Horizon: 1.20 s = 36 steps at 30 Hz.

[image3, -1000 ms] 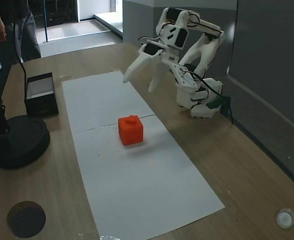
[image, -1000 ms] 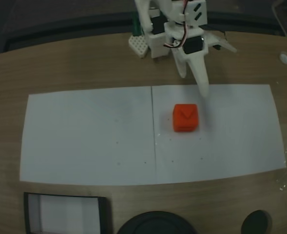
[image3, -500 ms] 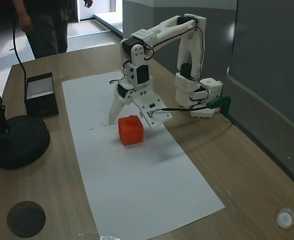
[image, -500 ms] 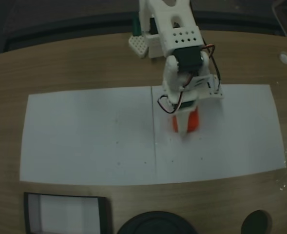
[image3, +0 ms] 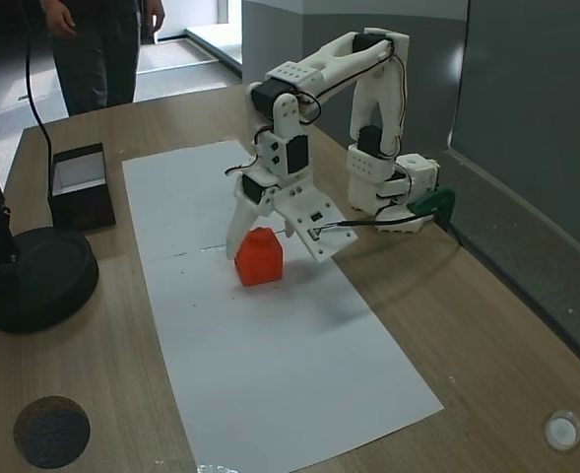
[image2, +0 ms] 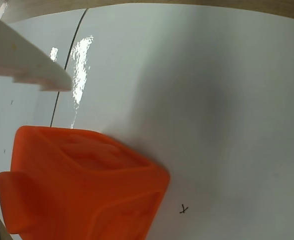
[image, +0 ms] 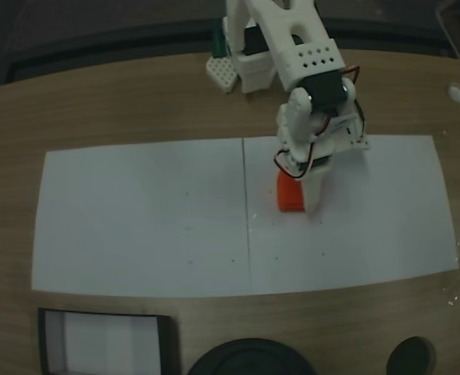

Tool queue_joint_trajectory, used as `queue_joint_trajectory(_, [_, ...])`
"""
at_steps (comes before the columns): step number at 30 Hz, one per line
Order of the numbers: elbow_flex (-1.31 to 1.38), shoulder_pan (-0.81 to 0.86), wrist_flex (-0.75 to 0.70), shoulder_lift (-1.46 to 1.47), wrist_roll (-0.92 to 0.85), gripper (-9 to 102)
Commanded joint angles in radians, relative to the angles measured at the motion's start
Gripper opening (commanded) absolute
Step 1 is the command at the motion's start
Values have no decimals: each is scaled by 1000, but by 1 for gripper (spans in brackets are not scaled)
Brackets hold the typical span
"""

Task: Grab a orange square and put it in the box.

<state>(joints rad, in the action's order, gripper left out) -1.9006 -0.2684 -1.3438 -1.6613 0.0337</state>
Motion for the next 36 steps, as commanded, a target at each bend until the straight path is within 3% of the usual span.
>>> queue_joint_trajectory(1, [44, 9, 14, -6, -3, 36])
queue_joint_trajectory(6, [-11, 11, 84, -6, -3, 18])
queue_joint_trajectory(12, [-18, 32, 114, -8, -5, 10])
queue_joint_trajectory(19, [330, 316, -48, -97, -9, 9])
queue_joint_trajectory(23, [663, 474, -133, -179, -133, 9])
queue_joint_trajectory(29, [982, 518, -118, -202, -163, 9])
queue_joint_trajectory(36, [1005, 543, -25, -121, -158, 9])
